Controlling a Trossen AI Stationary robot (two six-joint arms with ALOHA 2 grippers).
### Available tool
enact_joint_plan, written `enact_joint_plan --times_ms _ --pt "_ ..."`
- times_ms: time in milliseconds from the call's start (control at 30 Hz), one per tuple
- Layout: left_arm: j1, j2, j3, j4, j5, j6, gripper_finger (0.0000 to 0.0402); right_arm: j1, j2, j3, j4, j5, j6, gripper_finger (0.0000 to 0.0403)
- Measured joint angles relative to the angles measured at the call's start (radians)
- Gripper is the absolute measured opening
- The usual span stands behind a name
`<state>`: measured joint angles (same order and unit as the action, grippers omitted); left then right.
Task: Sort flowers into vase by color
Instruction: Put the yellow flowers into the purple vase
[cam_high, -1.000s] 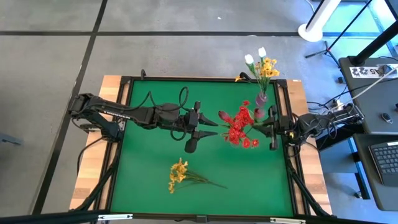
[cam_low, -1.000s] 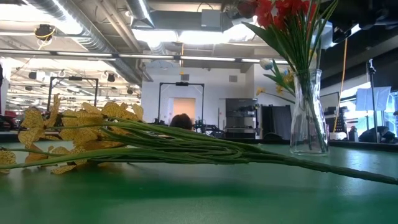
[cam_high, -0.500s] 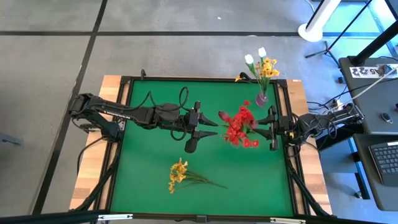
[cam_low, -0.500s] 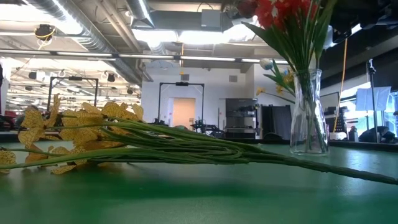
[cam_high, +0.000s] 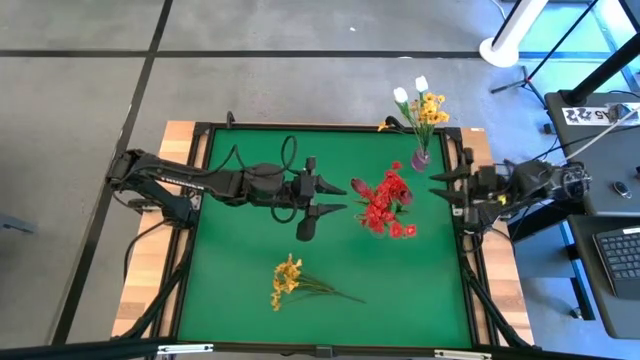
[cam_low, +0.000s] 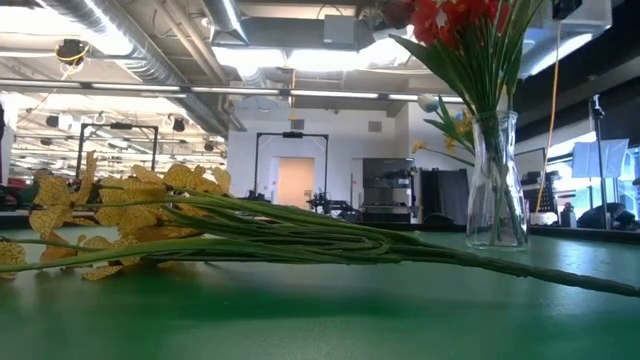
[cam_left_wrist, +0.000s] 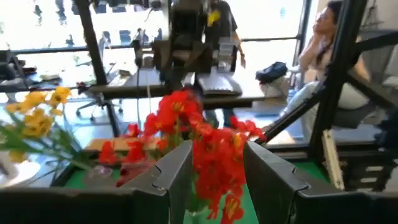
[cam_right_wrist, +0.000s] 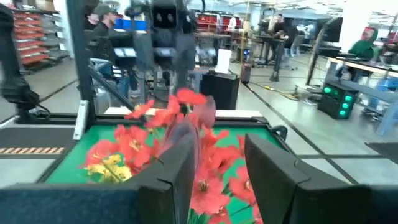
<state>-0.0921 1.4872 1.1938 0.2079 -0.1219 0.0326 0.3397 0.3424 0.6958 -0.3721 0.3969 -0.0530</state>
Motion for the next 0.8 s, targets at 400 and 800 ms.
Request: enact_joint_plan --times_ms 400,800 --pt "-0.063 -0.135 0.031 -0.374 -0.104 -0.152 0.0139 0.0 0.016 0.142 0.025 -0.437 -0.005 0.014" --pt "-0.225 -0.124 -0.054 -0.438 -0.288 -0.25 0.0139 0.002 0.197 0.208 -0.041 -0.442 0.001 0.014"
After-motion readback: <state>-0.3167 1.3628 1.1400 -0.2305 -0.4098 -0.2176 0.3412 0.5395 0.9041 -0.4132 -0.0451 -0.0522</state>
